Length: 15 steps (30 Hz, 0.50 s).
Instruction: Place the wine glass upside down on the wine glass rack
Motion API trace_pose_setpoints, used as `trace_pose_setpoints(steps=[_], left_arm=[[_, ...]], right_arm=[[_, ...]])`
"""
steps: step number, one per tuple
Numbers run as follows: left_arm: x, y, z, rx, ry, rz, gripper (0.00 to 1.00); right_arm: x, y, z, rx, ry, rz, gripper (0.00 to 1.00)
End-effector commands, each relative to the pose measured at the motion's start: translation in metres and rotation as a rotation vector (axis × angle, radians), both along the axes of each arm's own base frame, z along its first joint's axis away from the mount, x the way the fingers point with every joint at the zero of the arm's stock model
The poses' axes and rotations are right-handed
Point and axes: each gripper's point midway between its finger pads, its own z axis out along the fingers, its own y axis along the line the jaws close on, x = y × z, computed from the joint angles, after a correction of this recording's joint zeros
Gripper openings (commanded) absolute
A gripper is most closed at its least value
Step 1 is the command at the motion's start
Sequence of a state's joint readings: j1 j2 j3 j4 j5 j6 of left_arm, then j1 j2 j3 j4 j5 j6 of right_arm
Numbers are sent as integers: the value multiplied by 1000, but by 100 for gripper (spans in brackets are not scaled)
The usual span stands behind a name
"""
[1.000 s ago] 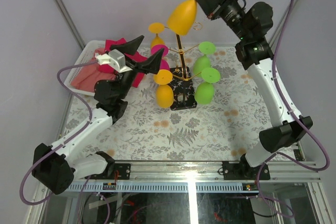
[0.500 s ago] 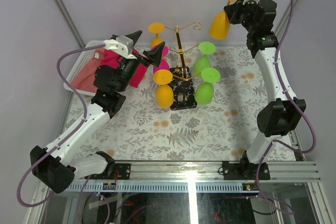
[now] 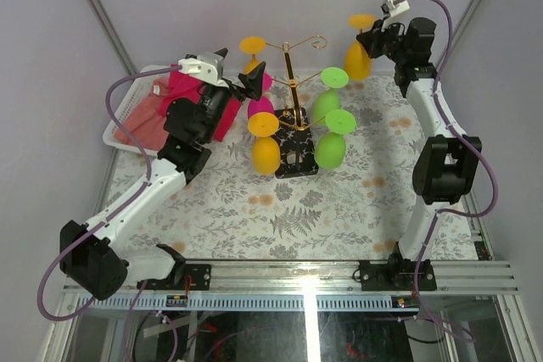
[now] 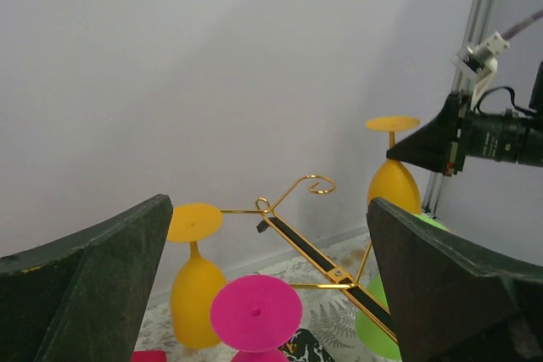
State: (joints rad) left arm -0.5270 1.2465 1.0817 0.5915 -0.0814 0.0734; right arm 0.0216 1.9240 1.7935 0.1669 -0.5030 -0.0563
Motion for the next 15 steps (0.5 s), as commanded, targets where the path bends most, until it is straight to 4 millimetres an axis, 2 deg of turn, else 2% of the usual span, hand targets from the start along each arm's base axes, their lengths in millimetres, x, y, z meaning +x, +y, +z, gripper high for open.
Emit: trace_pose_setpoints(steps=[1,5,8,11,15], left_arm=[[-2,20,35,-69,-96,78,98],[3,24,31,-69,-81,108,98],[10,26,19,-79,-62,138,98],[20,33,7,-122,-35,186,98],[30,34,1,-138,-21,216,98]], right_arm=[[-4,10,26,47,-133,188,0],[-5,23,14,64,-130,282,0],[-6,32,8,101,-124,351,0],[-10,37,1,112,-127,394,0],[-18,43,-9,120,-157,454,0]])
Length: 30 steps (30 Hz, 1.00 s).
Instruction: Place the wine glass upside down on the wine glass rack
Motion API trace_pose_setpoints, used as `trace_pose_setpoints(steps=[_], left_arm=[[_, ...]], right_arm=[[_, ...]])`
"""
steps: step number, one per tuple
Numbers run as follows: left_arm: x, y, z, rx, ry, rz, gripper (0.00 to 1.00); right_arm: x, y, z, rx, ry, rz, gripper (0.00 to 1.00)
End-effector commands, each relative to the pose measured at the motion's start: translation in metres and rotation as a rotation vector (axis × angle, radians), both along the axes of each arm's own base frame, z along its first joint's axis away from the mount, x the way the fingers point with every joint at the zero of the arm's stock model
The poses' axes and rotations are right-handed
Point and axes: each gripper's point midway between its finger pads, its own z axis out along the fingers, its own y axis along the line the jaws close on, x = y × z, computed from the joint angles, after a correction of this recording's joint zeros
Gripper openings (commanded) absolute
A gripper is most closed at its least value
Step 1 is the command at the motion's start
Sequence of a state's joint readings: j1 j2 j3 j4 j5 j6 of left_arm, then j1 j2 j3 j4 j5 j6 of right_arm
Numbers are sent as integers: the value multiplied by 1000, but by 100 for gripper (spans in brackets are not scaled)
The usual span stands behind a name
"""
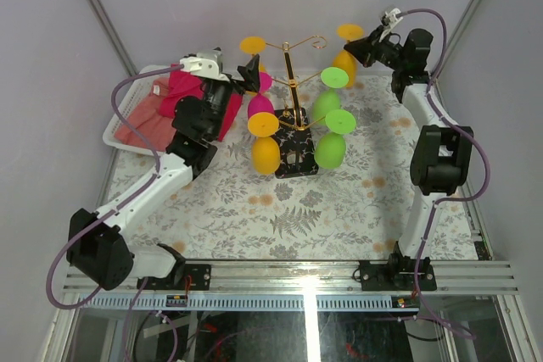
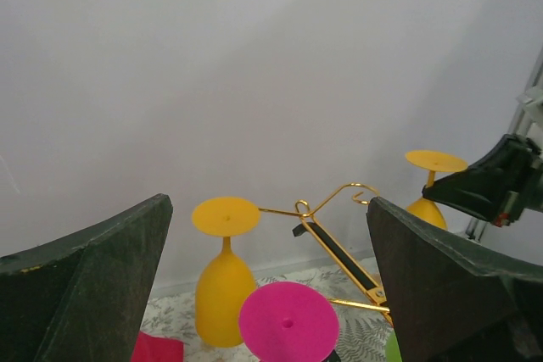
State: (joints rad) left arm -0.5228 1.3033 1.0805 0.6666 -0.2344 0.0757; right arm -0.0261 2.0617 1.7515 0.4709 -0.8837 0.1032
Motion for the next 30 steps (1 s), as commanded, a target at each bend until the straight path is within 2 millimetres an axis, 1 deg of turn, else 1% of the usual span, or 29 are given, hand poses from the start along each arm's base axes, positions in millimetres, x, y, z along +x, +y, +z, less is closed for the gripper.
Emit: trace_pose_setpoints(steps=[1,3,6,11,16,22,30], left_arm=[[9,13,10,-69,-41,75,98],[14,12,10,-55,-40,83,98],[19,11,9,-41,-30,92,99],[23,14,5,-17,-19,105,99],[24,21,3,-22,-15,114,99],[25,26,2,-28,-15,117,100],[28,30,-2,-28,-8,120,100]], right_arm=[[-18,17,24,29,-144,131,0],[-21,20,19,41,-155,159,0],[-25,24,19,73,-188,197,0],[-29,38,15,106,-219,273,0],[-27,58,4,107,-216,319,0],[-25,83,-3,95,-227,347,0],[-13,93,-4,80,-255,349,0]])
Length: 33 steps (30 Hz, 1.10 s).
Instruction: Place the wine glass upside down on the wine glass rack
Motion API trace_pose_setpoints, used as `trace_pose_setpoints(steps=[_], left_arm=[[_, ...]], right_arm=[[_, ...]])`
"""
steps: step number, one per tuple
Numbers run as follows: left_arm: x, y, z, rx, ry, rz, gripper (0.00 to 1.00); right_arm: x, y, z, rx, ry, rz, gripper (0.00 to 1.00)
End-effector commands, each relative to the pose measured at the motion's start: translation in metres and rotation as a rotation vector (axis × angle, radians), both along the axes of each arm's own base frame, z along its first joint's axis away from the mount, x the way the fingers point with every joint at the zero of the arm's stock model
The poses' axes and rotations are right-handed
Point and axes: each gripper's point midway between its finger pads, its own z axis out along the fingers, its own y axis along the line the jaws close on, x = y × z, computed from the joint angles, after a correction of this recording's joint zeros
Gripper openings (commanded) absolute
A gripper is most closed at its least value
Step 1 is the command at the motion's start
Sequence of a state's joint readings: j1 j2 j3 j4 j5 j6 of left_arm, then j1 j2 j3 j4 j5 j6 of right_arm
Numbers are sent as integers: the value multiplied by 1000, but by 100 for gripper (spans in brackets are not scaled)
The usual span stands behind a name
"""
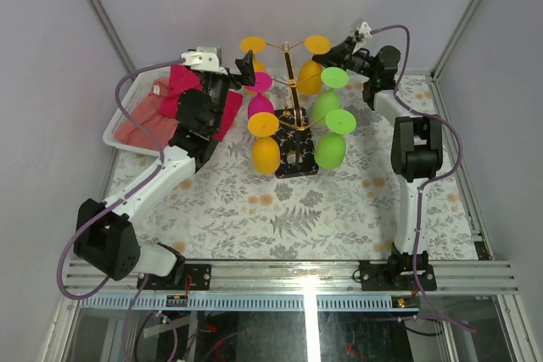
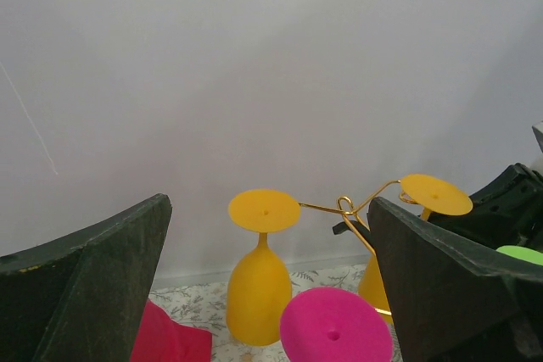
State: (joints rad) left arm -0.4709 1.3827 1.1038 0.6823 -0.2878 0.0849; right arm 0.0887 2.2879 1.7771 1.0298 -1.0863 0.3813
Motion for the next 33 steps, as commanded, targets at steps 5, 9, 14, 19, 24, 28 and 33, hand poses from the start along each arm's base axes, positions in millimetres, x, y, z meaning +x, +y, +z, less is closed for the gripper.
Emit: trace_pose_setpoints(steps=[5,9,14,19,24,28,33], left_arm=[[1,12,16,-33,-50,18,100],[6,16,16,-32,-53,26,100],[12,19,14,-35,-54,31,100],[21,20,11,-35,-48,29,100],[27,21,11,-37,-50,23,100],[30,22,8,-41,-47,17,100],[34,25,6,-48,-45,16,100]], right_arm=[[15,11,21,-13,-142,-17,0],[24,17,16,-23,-144,-26,0],[33,19,14,-20,-160,-51,0],[40,19,16,-2,-178,-86,0],[51,15,16,14,-185,-151,0],[58,11,17,21,-189,-203,0],[63,6,18,29,-195,-255,0]])
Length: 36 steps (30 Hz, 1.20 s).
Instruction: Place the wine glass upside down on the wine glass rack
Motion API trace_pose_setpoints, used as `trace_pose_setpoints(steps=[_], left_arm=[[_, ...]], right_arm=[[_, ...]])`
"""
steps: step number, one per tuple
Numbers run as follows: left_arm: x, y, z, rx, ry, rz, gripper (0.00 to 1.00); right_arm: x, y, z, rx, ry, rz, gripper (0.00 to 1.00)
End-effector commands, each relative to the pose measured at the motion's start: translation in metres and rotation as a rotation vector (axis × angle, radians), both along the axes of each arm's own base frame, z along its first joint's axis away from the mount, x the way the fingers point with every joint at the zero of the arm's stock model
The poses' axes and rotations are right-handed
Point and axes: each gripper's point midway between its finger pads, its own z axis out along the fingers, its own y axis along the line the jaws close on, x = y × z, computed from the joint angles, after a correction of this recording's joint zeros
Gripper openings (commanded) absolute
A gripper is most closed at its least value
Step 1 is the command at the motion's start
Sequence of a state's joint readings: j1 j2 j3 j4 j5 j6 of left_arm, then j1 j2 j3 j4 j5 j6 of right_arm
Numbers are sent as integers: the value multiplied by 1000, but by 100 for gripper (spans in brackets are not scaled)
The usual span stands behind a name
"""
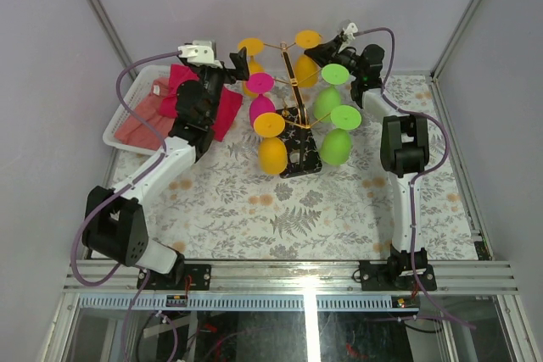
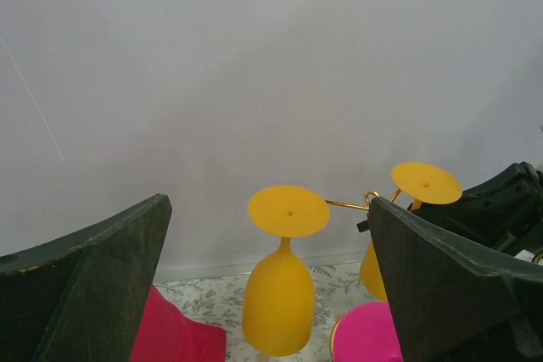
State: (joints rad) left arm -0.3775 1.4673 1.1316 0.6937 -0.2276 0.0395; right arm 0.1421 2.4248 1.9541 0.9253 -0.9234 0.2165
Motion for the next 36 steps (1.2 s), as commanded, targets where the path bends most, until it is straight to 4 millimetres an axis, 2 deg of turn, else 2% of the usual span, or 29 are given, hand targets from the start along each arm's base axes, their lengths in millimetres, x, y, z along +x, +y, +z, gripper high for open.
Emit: trace_pose_setpoints(steps=[1,12,17,26,29,36], left_arm=[[1,5,27,-44,-85,-4,100],[3,6,25,-54,-80,-11,100],[4,5,24,-57,-78,-13,100],[-1,7,23,-63,-75,-15,100],[-3,8,25,-66,-79,-15,100],[-9,10,22,-78,-79,-18,100]], right_arm=[[15,-16,35,41,-120,-134,0],[25,-29,30,56,-113,-243,0],[23,-35,29,42,-121,-280,0],[7,-43,26,28,-118,-291,0],[-5,-37,30,13,-124,-245,0],[-22,-21,16,-51,-82,-133,2]])
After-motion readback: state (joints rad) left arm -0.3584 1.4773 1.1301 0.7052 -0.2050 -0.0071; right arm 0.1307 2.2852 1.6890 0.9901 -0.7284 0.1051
